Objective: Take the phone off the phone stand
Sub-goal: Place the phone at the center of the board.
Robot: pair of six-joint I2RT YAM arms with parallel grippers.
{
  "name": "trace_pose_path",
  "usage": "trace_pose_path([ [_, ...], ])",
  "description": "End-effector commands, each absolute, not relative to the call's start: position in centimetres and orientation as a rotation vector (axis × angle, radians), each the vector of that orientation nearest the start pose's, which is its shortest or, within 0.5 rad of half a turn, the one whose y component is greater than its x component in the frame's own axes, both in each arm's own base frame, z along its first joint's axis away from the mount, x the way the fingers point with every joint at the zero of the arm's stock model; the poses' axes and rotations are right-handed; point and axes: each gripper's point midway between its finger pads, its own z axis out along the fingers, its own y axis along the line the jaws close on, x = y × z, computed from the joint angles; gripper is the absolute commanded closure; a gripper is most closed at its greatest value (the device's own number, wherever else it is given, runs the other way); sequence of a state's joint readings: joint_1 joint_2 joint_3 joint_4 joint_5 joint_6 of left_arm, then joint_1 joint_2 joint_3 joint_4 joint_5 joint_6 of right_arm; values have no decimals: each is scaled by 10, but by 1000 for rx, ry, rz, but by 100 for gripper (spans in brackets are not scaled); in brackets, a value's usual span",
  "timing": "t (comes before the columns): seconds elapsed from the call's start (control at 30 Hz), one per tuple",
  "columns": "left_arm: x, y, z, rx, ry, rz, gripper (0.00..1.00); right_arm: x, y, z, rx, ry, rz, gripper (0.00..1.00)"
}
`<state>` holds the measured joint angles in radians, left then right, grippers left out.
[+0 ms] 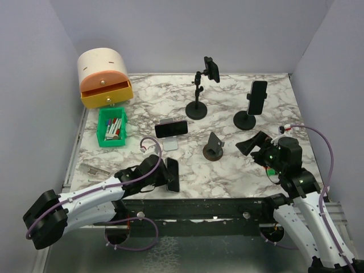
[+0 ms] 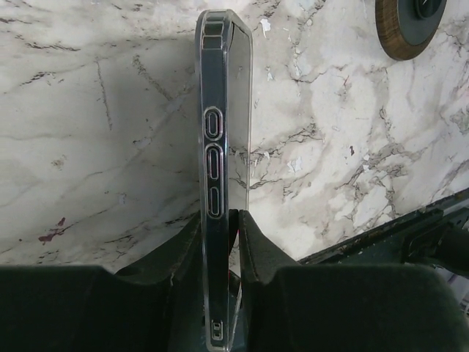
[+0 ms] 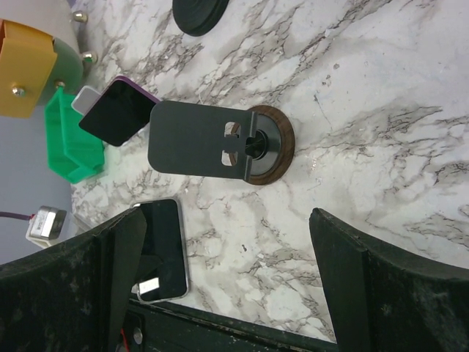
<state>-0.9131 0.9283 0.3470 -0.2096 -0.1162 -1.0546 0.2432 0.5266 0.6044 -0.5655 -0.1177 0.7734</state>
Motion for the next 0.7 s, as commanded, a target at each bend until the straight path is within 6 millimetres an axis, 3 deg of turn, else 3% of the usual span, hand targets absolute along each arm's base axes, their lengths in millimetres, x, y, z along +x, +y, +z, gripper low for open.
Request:
trace_pose_path([
  [0.0,144,-214,34,-248,2522,-773,77,216,109,184,457,2083,752,2],
  [0.27,144,-205,27,-244,2534,-708,59,216,108,179,463,2094,744,2],
  [0.67,145,-196,24,-250,2540,-650,48,216,109,174,464,2104,744,2],
])
